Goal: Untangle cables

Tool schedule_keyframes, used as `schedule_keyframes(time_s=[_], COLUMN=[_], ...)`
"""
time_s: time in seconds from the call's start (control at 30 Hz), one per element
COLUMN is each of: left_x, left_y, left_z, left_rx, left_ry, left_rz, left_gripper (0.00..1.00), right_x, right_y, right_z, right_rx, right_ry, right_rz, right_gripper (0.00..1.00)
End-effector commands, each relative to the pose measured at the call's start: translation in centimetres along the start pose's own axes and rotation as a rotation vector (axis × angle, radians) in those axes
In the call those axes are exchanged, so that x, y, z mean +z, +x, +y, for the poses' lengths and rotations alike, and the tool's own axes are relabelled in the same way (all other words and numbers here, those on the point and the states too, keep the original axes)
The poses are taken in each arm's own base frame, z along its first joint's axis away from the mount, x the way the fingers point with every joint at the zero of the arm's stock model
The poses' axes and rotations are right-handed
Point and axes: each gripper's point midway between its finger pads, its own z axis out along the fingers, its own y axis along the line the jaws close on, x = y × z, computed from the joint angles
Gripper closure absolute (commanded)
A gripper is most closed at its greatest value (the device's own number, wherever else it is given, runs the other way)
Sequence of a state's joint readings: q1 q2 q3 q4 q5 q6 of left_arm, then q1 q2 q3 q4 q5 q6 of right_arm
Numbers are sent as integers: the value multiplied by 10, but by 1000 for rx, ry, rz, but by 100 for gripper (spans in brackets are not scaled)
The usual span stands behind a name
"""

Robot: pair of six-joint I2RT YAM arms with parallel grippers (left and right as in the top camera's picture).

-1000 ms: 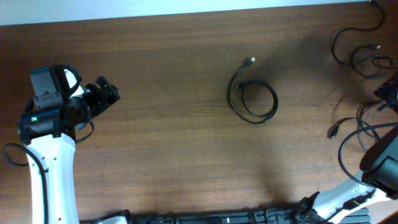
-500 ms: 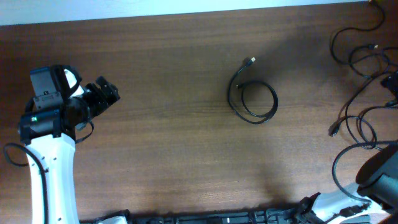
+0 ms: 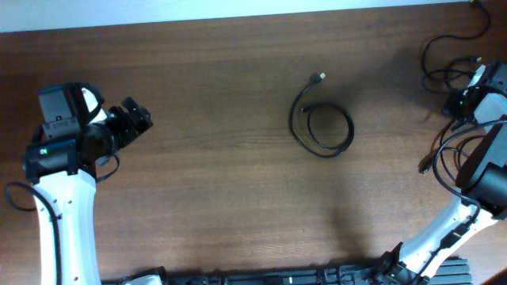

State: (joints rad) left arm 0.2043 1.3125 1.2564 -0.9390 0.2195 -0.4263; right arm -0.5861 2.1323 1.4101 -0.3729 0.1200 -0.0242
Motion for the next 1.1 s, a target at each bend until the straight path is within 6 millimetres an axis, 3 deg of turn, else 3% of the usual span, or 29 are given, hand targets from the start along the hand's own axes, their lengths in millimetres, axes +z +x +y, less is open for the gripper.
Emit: schedule_keyframes(time_s=[0.0, 0.07, 0.13, 0.17, 0.2, 0.27, 0.3, 0.33, 0.37, 0.4, 0.43, 0.5, 0.53, 0.57, 0.7, 0.8, 1.07], left_x=[-7, -7, -7, -7, -7, -7, -7, -7, -7, -7, -7, -7, -7, -7, -7, -7, -7], left_y=[-6, -6, -6, -6, -6, -6, -6, -6, -6, -6, -6, -6, -6, -6, -6, -6, -6], left_z=[-2, -2, -2, -2, -2, -2, -2, -2, -2, -2, -2, -2, -2, -2, -2, -2, -2], left_rx=[8, 8, 8, 8, 8, 8, 8, 8, 8, 8, 8, 8, 8, 8, 8, 8, 8], left_ry=[2, 2, 2, 2, 2, 2, 2, 2, 2, 2, 2, 2, 2, 2, 2, 2, 2], left_rz=[-28, -28, -28, -28, -28, -28, -28, -28, -28, -28, -28, -28, -28, -28, -28, -28, -28], left_gripper=[1, 1, 1, 1, 1, 1, 1, 1, 1, 1, 1, 1, 1, 1, 1, 1, 1], right_x=[2, 0, 0, -7, -21, -63, -94, -118, -141, -155, -171, -184, -183, -182, -185, -185, -181], right_y=[41, 49, 32, 12, -13, -48, -58, -56, -38, -7, 45, 99, 140, 164, 216, 224, 230], right_z=[-67, -72, -59, -46, -22, 34, 78, 122, 172, 209, 251, 287, 310, 321, 347, 352, 352], right_rx=[216, 267, 278, 250, 211, 150, 119, 65, -102, -291, -569, -800, -945, -1039, -1334, -1343, -1124], right_ry=[424, 448, 356, 261, 98, -226, -459, -661, -851, -919, -981, -1009, -931, -868, -626, -554, -528], right_rz=[101, 119, 88, 61, 27, -36, -63, -55, -41, -3, 56, 122, 180, 201, 171, 156, 219], right_gripper=[96, 96, 96, 96, 89, 55, 45, 40, 35, 22, 4, 1, 1, 1, 1, 1, 2])
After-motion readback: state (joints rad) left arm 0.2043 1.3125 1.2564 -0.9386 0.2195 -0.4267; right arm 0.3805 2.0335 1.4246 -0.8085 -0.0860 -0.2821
